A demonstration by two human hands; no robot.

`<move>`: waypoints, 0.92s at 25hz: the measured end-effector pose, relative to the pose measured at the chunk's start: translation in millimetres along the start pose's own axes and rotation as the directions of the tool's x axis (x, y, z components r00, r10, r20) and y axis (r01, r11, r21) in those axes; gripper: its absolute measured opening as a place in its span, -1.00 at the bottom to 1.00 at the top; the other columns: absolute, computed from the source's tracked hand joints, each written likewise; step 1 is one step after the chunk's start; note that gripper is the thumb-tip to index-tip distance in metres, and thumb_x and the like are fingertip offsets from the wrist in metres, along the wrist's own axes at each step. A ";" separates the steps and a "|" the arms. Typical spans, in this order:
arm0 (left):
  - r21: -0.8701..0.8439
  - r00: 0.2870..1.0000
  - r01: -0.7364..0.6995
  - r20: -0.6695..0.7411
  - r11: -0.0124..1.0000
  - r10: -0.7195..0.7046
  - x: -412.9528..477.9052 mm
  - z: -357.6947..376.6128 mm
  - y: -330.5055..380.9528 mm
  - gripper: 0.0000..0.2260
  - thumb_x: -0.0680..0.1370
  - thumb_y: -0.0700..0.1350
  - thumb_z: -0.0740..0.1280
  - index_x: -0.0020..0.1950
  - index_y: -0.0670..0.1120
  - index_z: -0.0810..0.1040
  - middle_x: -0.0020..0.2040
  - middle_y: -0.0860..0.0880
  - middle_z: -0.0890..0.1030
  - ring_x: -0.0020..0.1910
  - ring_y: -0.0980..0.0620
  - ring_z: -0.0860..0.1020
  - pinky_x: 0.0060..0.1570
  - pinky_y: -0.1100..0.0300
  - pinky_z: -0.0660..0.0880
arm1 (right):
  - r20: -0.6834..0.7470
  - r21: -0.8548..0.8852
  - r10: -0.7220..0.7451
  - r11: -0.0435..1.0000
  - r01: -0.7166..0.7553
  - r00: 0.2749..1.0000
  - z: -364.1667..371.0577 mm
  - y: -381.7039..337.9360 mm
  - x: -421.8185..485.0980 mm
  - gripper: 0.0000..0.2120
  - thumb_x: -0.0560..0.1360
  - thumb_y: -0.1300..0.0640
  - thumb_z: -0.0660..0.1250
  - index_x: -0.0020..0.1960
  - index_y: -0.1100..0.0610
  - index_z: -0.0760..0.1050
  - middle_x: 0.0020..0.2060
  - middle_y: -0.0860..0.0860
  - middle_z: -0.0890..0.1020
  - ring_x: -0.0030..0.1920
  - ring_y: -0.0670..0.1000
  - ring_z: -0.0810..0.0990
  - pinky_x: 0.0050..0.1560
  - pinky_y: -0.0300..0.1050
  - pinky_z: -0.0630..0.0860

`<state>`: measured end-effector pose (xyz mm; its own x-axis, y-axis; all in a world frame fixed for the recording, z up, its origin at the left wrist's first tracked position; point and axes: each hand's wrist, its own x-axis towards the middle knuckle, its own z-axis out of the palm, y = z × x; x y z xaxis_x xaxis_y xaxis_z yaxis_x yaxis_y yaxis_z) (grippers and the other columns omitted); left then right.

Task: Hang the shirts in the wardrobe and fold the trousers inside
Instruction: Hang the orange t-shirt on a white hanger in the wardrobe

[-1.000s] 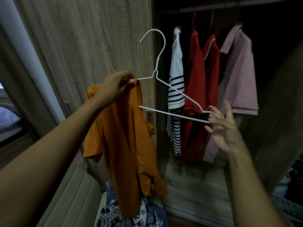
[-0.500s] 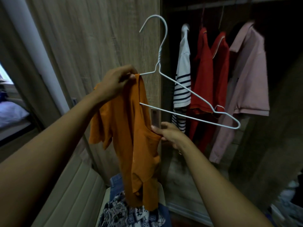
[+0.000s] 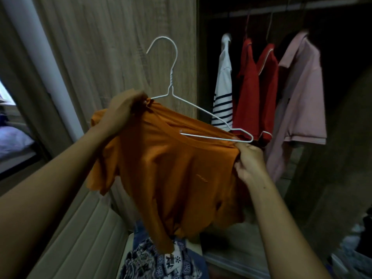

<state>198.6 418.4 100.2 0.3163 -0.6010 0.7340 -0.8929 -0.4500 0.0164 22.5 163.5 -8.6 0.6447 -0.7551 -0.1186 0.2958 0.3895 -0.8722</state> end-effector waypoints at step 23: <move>-0.193 0.967 0.097 -0.213 0.977 -0.138 12.9 32.2 38.6 -0.86 0.54 -0.23 0.26 -0.02 -0.25 0.58 -0.10 -0.21 0.60 -0.11 -0.10 0.53 -0.18 0.28 0.28 | 0.589 -0.763 -0.451 -0.037 0.645 0.671 -16.0 -112.6 -3.3 -0.65 0.45 -0.18 0.27 0.12 -0.03 0.58 0.01 0.06 0.59 0.10 0.10 0.54 0.15 0.00 0.43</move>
<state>178.5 372.0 88.4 0.3607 -0.3785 0.8524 -0.9031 -0.3703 0.2177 -24.2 113.7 82.4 0.7140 -0.3719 0.5932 -0.1330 -0.9039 -0.4065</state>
